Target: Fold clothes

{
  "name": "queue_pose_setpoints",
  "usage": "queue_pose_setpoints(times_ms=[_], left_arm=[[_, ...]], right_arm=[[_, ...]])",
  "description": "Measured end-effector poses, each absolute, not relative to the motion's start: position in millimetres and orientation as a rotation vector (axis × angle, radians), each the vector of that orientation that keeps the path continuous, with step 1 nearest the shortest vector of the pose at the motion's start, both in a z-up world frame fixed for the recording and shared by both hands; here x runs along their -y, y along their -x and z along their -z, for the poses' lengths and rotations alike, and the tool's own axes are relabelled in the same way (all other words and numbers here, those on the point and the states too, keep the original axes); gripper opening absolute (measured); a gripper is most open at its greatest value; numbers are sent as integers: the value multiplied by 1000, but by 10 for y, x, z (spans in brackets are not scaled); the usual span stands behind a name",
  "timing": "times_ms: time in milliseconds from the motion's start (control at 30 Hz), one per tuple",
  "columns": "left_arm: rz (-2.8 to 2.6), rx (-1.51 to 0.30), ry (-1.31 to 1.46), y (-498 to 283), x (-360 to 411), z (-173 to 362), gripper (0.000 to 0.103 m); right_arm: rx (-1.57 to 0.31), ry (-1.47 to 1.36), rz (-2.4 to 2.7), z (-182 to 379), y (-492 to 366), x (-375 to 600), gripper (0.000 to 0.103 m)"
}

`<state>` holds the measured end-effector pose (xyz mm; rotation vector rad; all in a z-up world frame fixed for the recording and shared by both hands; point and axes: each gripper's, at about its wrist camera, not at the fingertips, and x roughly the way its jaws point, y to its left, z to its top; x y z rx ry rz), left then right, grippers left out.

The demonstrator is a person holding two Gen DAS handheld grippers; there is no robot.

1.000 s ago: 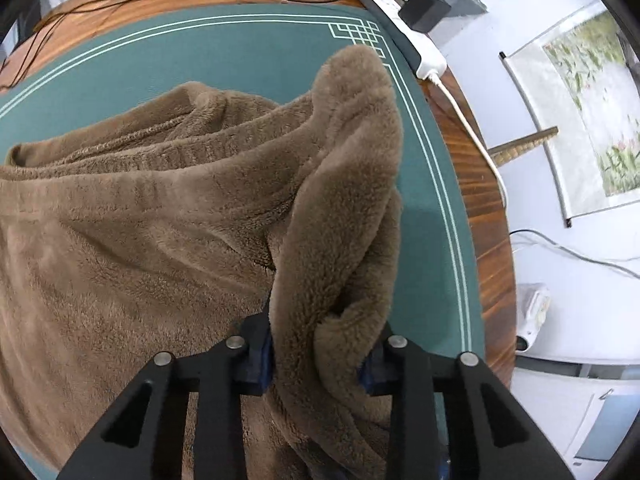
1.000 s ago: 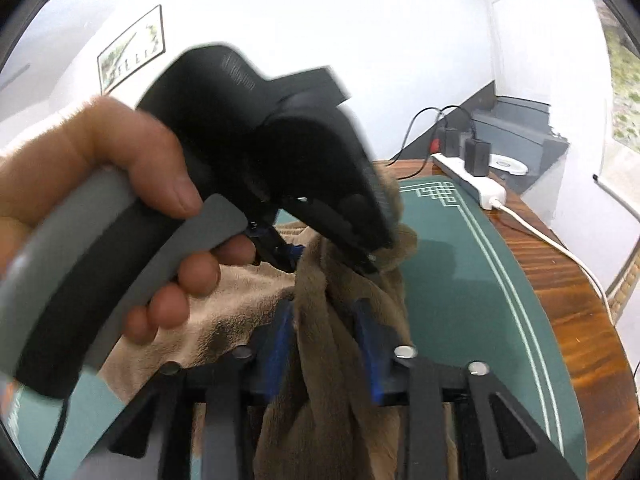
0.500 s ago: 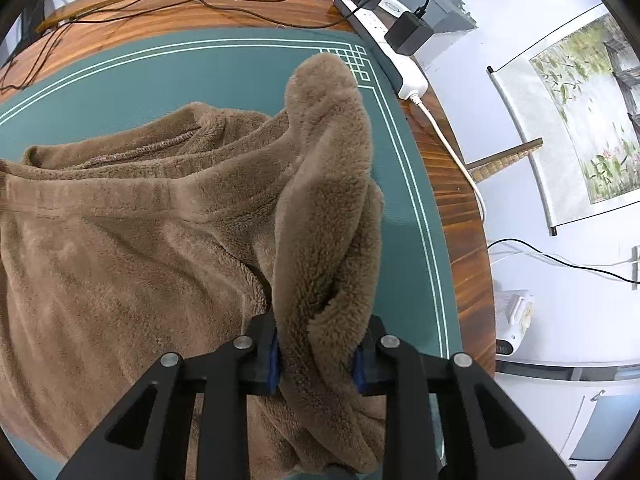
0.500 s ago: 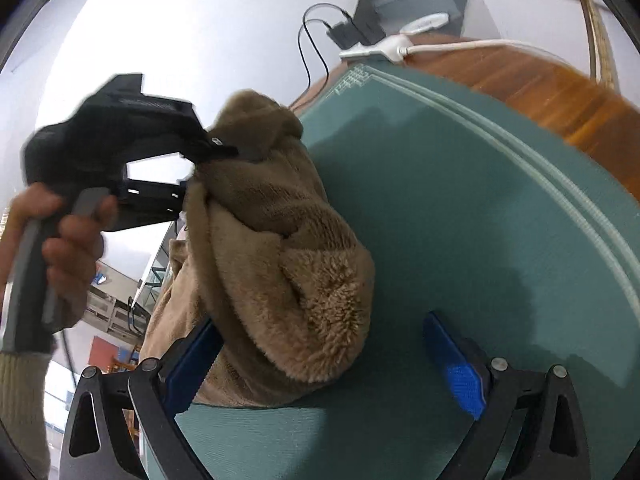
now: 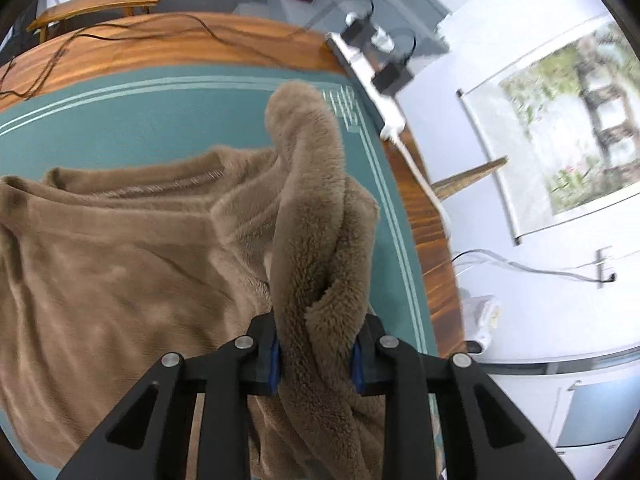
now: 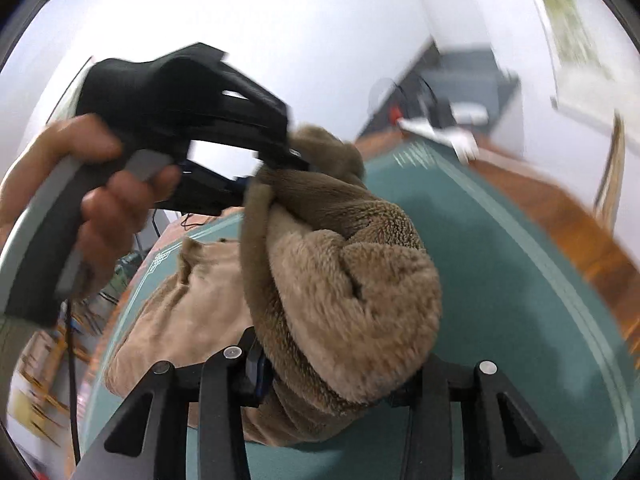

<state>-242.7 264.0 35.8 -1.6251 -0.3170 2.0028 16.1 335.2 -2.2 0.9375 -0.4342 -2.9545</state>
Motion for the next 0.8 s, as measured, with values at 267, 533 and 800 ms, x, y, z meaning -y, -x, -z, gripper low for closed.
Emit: queue_pose_setpoints(times_ms=[267,533,800], left_arm=[[-2041,569,1522,2587,-1129,-717,29],[-2073,758,1562,2636,248,-275,29],[-2029,877,1645,2643,1070,554,29]], right_arm=[[25,-740,2955,-499,254,-2185,41],[-249,-713,2761,-403,480,-960,41],[-464,-885,2572,245,618,-307,41]])
